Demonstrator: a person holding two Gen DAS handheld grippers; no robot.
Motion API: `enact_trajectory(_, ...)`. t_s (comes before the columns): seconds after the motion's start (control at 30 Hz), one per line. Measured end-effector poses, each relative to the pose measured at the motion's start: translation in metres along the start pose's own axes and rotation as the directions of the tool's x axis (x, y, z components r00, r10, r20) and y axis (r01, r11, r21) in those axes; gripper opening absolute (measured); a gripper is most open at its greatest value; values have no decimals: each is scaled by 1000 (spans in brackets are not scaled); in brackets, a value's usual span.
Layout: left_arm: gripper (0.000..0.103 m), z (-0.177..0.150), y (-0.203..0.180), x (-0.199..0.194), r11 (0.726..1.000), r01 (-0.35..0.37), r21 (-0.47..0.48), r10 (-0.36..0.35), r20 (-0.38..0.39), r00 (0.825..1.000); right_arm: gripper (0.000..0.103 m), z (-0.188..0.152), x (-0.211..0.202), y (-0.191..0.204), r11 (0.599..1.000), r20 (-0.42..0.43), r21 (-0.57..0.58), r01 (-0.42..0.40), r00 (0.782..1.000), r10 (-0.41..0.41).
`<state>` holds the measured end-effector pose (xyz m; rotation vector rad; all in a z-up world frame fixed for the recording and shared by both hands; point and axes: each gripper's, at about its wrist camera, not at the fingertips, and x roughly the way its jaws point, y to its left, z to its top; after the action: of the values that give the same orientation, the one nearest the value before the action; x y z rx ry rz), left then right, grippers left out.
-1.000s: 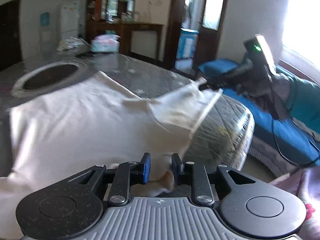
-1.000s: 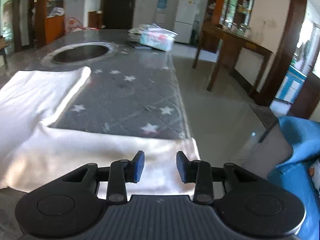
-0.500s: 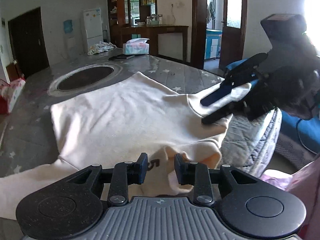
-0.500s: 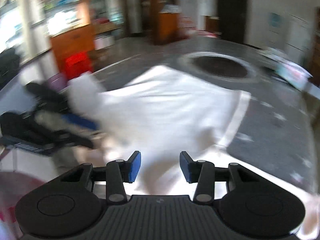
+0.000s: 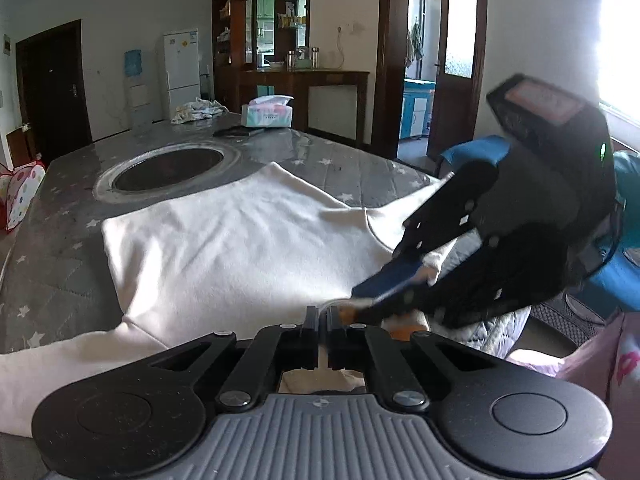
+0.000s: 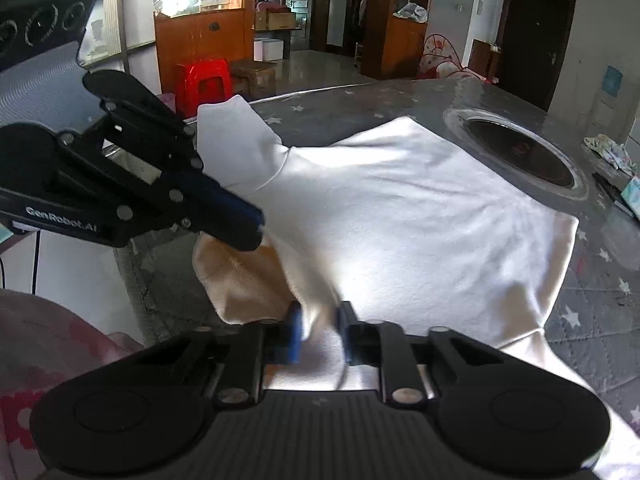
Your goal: Fold clothes
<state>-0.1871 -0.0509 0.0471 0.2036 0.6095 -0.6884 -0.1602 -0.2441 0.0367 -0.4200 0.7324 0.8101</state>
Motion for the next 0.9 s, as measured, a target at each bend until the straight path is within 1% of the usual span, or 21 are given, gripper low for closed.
enact_trajectory(0.13,4,-3,-3,3,999,40,23,-39,-23,999,10,2,-6,-4,999,-18,-36,-9,1000,9)
enact_trajectory(0.23,4,-5,-3,11,997,67,36,-64,-56,996,10,-2,0,-2,997,-63,-72,-41,997,36)
enact_trajectory(0.27,4,-6,-3,14,996,76,37,-73,-69,995,12,-3,0,-2,996,-68,-77,-50,997,45)
enact_trajectory(0.3,4,-7,-1,16,996,83,35,-80,-80,994,13,-2,-2,-4,995,-71,-78,-61,996,56)
enact_trajectory(0.37,5,-9,2,19,995,97,31,-94,-98,991,21,1,-7,-10,994,-64,-66,-91,994,87)
enact_trajectory(0.43,5,-9,6,18,993,115,25,-112,-100,989,21,4,-14,-14,992,-44,-52,-118,992,116)
enact_trajectory(0.5,6,-8,9,17,992,126,25,-123,-101,987,21,6,-18,-18,992,-14,-33,-118,993,118)
enact_trajectory(0.6,6,-4,11,13,990,131,48,-126,-94,988,21,7,-15,-21,992,7,-9,-122,992,122)
enact_trajectory(0.7,7,6,15,4,991,121,58,-118,-55,991,21,4,-4,-15,988,-17,-22,-151,988,151)
enact_trajectory(0.77,7,13,22,4,994,100,32,-99,-24,995,22,0,1,-9,984,-41,-41,-174,984,172)
enact_trajectory(0.83,7,20,28,6,997,76,2,-76,0,997,22,-2,2,-5,983,-49,-56,-176,984,174)
enact_trajectory(0.9,7,22,31,17,997,67,-26,-67,2,998,22,-2,0,-5,982,-48,-52,-182,983,180)
